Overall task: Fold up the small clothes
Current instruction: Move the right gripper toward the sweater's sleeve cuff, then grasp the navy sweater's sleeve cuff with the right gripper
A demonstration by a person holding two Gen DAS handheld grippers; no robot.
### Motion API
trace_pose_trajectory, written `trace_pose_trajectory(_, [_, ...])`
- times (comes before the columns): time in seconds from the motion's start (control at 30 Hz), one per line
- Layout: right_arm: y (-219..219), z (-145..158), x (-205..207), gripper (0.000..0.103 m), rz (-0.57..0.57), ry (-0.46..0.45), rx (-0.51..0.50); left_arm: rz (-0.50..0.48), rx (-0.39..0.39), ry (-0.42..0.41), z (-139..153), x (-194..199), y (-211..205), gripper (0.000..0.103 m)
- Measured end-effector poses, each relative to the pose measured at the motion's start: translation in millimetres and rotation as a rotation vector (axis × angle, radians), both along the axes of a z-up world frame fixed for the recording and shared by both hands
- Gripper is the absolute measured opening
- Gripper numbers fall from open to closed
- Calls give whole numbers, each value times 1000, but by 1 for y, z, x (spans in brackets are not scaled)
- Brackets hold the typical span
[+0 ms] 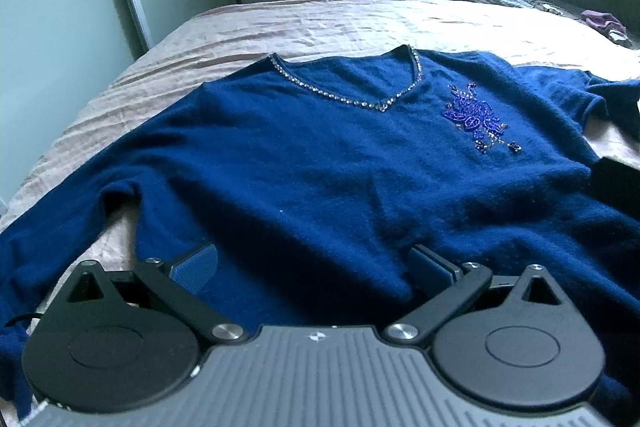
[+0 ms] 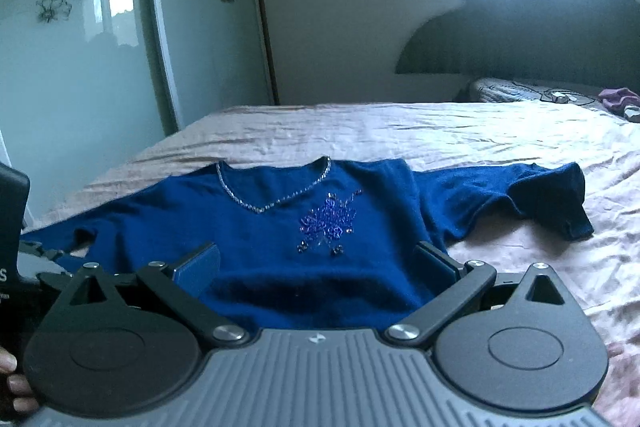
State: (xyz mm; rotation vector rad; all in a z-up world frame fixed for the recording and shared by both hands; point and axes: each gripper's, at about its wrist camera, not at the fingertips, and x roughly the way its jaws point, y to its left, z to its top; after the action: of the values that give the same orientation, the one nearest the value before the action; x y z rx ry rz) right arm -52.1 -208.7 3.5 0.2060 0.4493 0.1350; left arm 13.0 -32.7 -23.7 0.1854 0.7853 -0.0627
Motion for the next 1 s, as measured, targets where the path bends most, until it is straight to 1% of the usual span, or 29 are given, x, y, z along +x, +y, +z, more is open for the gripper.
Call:
trace_pose_trajectory(0.1, [-4, -3, 3, 103, 7, 25, 54, -2, 5, 0, -1, 2, -2, 103])
trace_pose_trajectory(0.2, [-5, -4, 6, 103, 23, 37, 55, -3, 14, -3, -2, 5, -4, 103])
trace_pose_trajectory(0.3, [-4, -4, 8, 103, 15, 47, 45, -2, 17, -1, -3, 8, -6, 103])
trace_pose_trajectory(0.37, [-8, -6, 11, 103, 11, 59, 67, -6, 16, 4, -4, 11, -8, 103])
trace_pose_trajectory(0.5, [-19, -12, 14, 103, 30, 48, 151, -15, 23, 4, -5, 18, -14, 102])
trace_pose_trajectory(0.6, [-22, -12, 15, 103, 34, 45, 145, -23, 30, 2, -5, 24, -19, 102])
trace_pose_trajectory(0.73, [-27, -13, 20, 103, 9, 54, 124, -38, 27, -3, -5, 29, -28, 102])
trace_pose_trajectory(0.87, [-42, -17, 27, 103, -4, 74, 167, -69, 20, -20, -4, 29, -40, 102])
trace_pose_trajectory(1.0, [-67, -22, 33, 103, -67, 83, 196, -101, 20, -33, -6, 31, -51, 103])
